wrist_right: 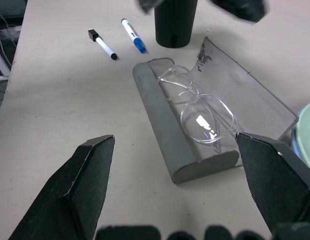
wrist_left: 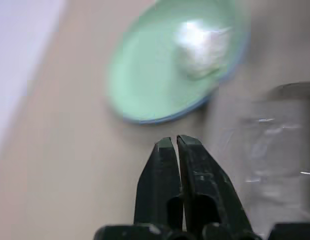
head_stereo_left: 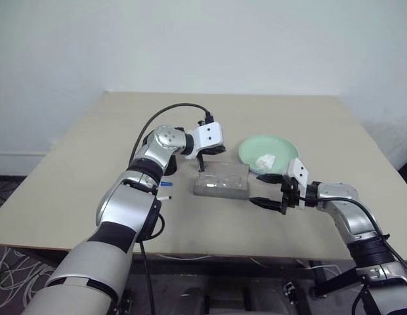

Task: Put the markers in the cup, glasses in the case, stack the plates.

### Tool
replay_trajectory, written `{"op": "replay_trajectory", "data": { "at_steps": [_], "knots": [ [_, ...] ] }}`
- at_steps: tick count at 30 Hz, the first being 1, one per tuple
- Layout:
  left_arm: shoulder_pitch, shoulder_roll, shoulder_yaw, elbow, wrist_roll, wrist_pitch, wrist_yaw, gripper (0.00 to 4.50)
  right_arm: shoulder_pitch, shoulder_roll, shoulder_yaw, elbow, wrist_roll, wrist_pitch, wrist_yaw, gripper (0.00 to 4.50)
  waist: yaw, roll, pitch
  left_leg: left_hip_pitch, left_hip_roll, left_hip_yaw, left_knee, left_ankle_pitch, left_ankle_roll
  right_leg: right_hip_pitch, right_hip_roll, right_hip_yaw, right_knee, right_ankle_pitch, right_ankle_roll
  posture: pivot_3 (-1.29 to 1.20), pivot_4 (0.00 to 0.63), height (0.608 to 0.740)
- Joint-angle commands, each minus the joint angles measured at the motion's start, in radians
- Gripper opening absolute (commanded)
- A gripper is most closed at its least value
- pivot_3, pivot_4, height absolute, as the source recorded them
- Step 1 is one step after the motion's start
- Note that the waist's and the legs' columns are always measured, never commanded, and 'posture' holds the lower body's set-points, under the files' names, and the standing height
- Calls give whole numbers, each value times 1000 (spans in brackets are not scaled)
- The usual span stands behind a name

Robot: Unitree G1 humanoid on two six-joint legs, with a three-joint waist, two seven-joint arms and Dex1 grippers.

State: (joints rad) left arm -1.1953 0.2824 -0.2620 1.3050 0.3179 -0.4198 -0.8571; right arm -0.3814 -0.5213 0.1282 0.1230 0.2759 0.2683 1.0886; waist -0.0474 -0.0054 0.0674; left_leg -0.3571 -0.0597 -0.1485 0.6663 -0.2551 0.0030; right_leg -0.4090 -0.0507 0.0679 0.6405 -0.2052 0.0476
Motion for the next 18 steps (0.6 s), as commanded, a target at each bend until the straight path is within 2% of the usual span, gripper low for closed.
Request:
{"op": "replay_trajectory", "data": {
  "at_steps": [1,6,11,15,18],
  "knots": [
    [-38,13,-36,8,71,-16,164,7,-33,-7,-35,-70,30,-8,-2,4216,0,0,0,0,0,0,0,0,0,0,0,0,0,0,0,0,0,737],
    [-33,-2,-128,25,191,-12,315,7,-48,-22,-59,-134,51,4,-11,4216,1,0,0,-1,-1,0,0,0,0,0,0,0,0,1,1,0,0,737],
    [-15,-26,-182,40,252,3,374,7,-45,-26,-65,-176,62,24,-23,4216,1,0,0,-1,-1,0,0,0,0,0,0,0,0,1,1,0,0,737],
    [-4,-37,-196,47,270,7,375,7,-36,-28,-68,-191,67,31,-29,4216,0,0,0,-1,-1,0,0,0,0,0,0,0,0,1,1,0,0,737],
    [12,-41,-159,50,224,14,273,7,-26,-32,-73,-197,69,33,-34,4216,1,0,0,-1,0,0,0,0,0,0,0,0,0,1,1,0,0,737]
  ]
}}
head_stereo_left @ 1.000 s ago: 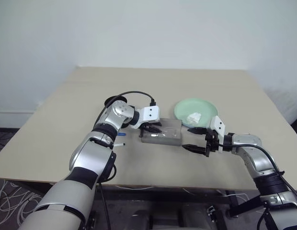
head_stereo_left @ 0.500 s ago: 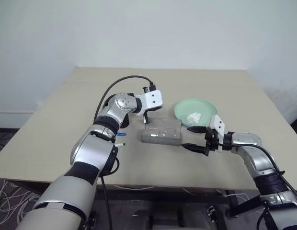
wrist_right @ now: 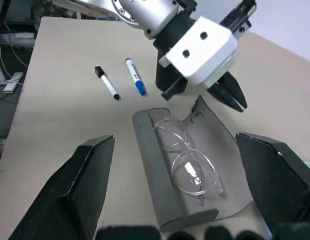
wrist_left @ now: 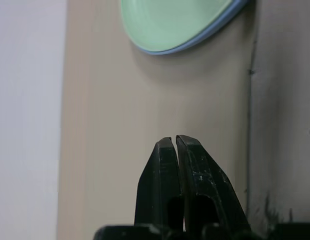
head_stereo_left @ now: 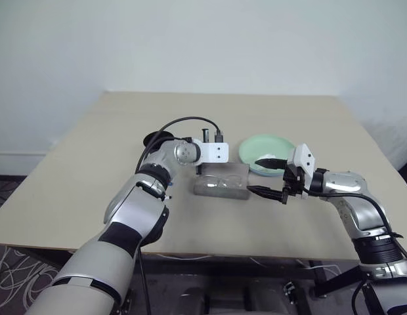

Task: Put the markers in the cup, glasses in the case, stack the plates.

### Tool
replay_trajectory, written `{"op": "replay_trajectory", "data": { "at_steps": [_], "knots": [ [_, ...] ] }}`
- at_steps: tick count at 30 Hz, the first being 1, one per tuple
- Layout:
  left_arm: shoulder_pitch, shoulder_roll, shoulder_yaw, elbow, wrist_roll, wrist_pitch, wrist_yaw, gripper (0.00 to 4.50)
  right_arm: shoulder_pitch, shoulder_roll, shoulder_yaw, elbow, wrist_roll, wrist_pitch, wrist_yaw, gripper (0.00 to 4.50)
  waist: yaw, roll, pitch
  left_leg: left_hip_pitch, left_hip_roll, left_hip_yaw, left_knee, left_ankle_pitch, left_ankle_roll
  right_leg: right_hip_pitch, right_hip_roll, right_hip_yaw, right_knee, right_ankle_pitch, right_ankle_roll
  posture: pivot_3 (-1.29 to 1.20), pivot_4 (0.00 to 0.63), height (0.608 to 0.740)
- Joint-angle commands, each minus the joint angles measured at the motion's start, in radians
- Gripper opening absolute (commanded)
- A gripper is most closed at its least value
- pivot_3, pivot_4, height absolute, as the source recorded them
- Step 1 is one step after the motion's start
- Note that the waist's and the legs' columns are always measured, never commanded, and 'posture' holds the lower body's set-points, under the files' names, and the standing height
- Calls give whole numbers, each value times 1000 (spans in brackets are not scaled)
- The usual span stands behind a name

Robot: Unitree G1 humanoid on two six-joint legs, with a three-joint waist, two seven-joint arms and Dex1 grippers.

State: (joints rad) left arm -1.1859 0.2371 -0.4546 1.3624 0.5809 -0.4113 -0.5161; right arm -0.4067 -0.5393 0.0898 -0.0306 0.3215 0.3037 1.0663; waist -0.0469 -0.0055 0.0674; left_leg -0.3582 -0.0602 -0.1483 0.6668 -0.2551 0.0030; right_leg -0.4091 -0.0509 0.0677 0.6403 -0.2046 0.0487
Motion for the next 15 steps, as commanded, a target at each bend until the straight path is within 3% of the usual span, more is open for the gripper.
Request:
{"op": "replay_trajectory", "data": {
  "at_steps": [1,15],
  "knots": [
    [6,5,52,-6,-62,11,-112,7,1,-14,-35,-45,23,-2,-13,4216,0,0,0,0,0,0,0,0,0,0,0,0,0,0,0,0,0,737],
    [43,78,195,-50,-245,6,-571,7,-26,-2,-16,-8,15,-19,-6,4216,-1,0,0,1,0,0,0,0,0,0,0,0,0,0,0,0,0,737]
  ]
}}
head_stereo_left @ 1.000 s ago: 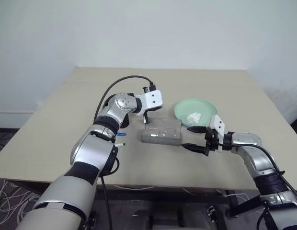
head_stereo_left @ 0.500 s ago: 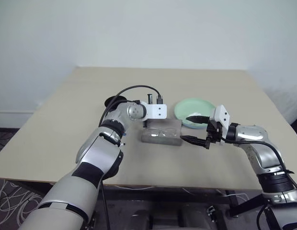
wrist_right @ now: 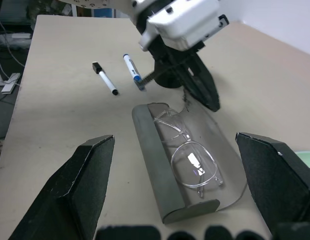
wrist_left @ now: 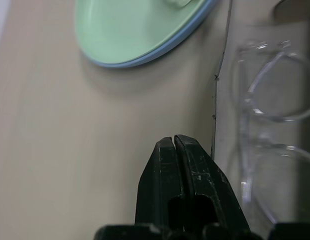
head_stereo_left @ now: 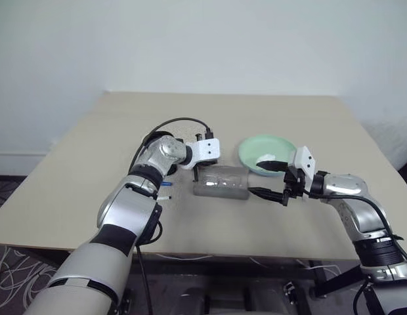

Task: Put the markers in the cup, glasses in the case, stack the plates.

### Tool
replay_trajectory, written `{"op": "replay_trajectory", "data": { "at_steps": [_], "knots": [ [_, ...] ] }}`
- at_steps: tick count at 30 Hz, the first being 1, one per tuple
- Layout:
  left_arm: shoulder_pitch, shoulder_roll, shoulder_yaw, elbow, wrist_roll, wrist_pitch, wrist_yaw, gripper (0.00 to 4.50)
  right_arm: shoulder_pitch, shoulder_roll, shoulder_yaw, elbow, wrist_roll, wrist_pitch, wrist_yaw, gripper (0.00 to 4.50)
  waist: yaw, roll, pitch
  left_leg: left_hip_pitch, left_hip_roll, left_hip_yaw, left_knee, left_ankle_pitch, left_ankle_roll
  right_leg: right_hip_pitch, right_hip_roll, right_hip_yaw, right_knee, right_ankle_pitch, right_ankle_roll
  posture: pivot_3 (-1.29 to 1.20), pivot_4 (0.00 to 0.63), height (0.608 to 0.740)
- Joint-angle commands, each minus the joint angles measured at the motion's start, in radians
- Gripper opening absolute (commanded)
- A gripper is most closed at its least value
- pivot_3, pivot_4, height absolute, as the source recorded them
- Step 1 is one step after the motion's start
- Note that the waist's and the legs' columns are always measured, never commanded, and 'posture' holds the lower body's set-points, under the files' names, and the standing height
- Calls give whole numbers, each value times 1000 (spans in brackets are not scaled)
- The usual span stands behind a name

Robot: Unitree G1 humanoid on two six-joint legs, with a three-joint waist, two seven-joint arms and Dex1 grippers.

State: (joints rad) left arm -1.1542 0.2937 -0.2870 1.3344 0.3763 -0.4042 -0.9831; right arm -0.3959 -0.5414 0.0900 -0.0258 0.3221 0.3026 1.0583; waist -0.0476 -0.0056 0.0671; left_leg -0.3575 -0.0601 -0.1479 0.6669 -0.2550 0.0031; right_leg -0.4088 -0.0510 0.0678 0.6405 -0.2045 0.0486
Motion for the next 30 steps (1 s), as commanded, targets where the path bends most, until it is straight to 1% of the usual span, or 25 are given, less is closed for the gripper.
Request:
{"op": "replay_trajectory", "data": {
  "at_steps": [1,6,12,16,18,21,26,30],
  "knots": [
    [17,27,31,-28,-52,-2,-144,7,-39,2,-15,-10,14,-20,3,4216,0,0,0,0,0,0,0,0,0,0,0,0,0,0,0,0,0,737],
    [48,48,42,-63,-96,-1,-305,7,-45,5,-7,2,12,-26,10,4216,0,0,0,0,0,0,0,0,0,0,0,0,0,0,0,0,0,737],
    [67,63,57,-111,-128,-14,-335,7,-49,12,3,4,8,-26,14,4216,1,0,0,0,0,-1,1,0,0,0,0,0,0,0,0,0,0,737],
    [87,88,101,-192,-211,15,-416,7,-49,15,10,-2,6,-23,13,4216,0,0,0,0,0,-1,1,0,0,0,0,0,1,0,0,0,0,737],
    [106,113,116,-250,-245,65,-459,7,-50,17,14,-1,5,-22,13,4216,-2,0,0,0,0,0,1,0,0,0,0,0,1,0,0,0,0,737],
    [159,172,119,-364,-273,133,-506,7,-51,16,17,4,5,-23,16,4216,-5,0,0,0,1,0,1,0,0,0,0,0,1,0,0,0,0,737],
    [308,314,131,-613,-321,276,-563,7,-59,15,20,23,2,-29,22,4216,-4,0,0,1,2,0,0,0,0,0,1,1,1,0,-1,0,0,737],
    [409,395,149,-737,-365,387,-573,7,-67,18,27,46,-1,-38,28,4216,1,0,0,1,1,-1,1,0,0,0,1,0,1,1,-1,0,0,737]
  ]
}}
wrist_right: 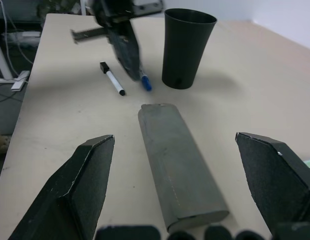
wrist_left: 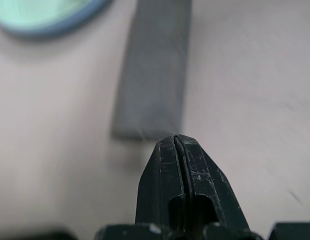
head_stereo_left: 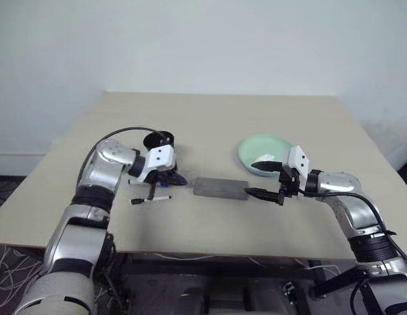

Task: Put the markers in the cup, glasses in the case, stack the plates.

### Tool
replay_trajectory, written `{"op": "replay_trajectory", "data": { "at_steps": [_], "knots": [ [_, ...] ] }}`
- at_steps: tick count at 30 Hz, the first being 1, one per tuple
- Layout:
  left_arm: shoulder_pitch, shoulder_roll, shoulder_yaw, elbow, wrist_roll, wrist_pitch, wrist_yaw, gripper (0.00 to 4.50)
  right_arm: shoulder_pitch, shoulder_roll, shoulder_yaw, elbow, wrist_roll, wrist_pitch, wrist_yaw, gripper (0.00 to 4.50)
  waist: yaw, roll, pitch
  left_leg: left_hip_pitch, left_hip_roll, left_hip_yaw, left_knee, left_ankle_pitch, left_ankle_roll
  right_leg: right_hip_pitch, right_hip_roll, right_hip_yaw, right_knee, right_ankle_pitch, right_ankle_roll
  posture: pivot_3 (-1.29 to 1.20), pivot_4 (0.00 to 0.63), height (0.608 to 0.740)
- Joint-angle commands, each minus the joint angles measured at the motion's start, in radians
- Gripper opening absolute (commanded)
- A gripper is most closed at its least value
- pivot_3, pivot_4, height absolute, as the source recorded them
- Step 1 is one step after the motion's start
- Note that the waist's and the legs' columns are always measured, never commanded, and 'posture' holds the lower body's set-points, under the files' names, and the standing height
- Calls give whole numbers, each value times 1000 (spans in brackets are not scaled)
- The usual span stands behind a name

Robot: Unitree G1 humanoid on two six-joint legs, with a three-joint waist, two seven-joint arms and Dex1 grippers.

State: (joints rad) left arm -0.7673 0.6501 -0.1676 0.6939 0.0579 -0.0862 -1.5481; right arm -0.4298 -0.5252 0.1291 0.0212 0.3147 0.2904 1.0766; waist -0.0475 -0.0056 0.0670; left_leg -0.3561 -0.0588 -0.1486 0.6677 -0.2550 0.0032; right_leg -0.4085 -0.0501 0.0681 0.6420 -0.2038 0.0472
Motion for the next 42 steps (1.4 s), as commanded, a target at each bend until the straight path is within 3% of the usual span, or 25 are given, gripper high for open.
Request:
{"op": "replay_trajectory", "data": {
  "at_steps": [1,4,7,11,23,42],
  "knots": [
    [36,49,30,-115,-53,87,-6,7,-34,3,-11,3,6,-28,11,4216,1,0,0,0,0,0,0,0,0,0,0,0,0,0,0,0,0,737],
    [82,96,26,-120,-49,122,9,7,-44,8,-4,21,3,-36,17,4216,0,0,0,0,0,0,0,0,0,0,0,0,0,0,0,0,0,737],
    [96,122,16,-117,-45,138,6,505,-59,11,1,41,1,-43,24,4216,-1,0,0,1,1,1,0,0,0,0,0,0,0,0,-1,0,0,737],
    [66,142,-12,-55,1,98,41,1866,-80,17,6,68,-3,-54,30,4216,0,0,0,2,1,1,0,0,0,0,0,0,0,0,-1,0,0,737],
    [-84,163,-123,190,138,16,40,1866,-105,11,5,110,-7,-66,53,4216,-2,0,0,1,0,1,0,0,0,0,0,0,0,0,-1,0,0,737],
    [-156,92,-192,350,240,-93,74,1866,-108,13,2,95,5,-52,58,4216,0,0,0,0,0,1,0,0,0,-1,0,0,0,0,-1,0,0,737]
  ]
}}
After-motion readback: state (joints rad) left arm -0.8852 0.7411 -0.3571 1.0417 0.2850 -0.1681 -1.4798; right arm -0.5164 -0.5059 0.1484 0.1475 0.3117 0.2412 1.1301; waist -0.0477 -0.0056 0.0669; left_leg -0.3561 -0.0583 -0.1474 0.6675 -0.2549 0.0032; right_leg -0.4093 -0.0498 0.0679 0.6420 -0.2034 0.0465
